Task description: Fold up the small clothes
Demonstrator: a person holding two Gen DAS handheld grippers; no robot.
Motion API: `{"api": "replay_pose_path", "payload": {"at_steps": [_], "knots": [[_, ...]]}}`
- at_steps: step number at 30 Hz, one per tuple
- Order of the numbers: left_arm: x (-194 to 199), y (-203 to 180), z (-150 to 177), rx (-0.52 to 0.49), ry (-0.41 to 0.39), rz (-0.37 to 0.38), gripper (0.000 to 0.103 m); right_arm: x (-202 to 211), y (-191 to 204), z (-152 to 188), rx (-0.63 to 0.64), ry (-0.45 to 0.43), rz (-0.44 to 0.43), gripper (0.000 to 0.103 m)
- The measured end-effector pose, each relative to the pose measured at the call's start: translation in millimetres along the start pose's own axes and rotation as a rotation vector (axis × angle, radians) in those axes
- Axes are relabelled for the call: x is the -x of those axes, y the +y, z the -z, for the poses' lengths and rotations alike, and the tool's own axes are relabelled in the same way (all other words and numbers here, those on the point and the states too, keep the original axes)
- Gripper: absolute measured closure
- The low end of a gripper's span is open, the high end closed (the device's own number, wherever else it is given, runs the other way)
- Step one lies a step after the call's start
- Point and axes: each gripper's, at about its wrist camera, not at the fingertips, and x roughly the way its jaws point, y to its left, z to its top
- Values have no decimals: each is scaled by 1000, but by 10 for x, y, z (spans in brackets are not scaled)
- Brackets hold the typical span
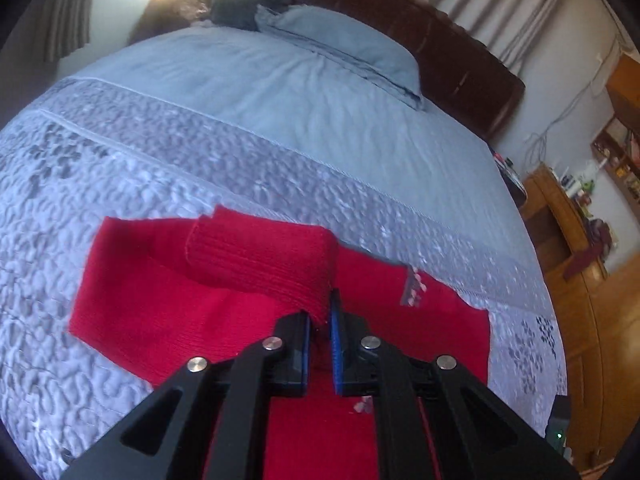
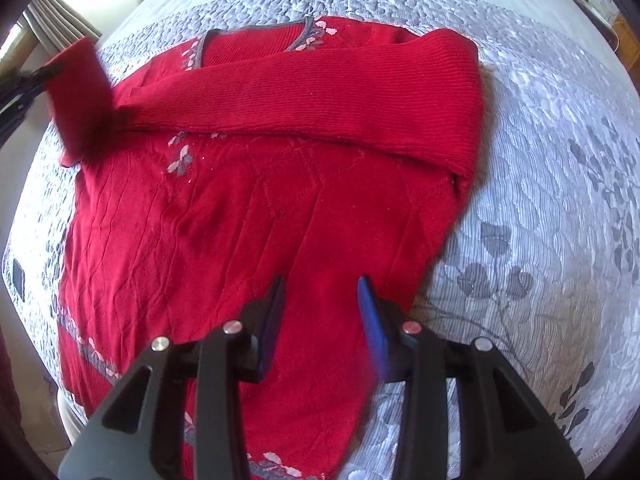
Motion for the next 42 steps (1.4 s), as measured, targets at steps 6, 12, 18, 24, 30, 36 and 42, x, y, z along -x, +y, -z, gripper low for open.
{"api": "replay_pose_path", "payload": {"at_steps": [6, 12, 18, 24, 30, 36, 42], "knots": [[-686, -533, 424, -94, 123, 0, 94, 5, -39, 1, -10, 4, -3, 65], [-617, -520, 686, -157, 227, 20, 72, 13, -9, -54, -3, 6, 3, 57], [-73, -321, 450, -300, 137, -111, 54, -16, 211, -340, -3, -6, -51, 57], [-326, 432, 187, -204, 238, -363, 56, -123, 536, -985, -48, -21, -143, 56], [-371, 824, 226, -146, 264, -403, 55, -328, 1098, -1502, 32, -8, -100, 55], [-499, 1027, 270, -70, 304, -366, 55, -679, 1387, -1783, 80, 37, 47, 73], [-575, 1061, 322, -61, 316, -366, 54, -537, 1119, -1537, 104, 35, -52, 95]]}}
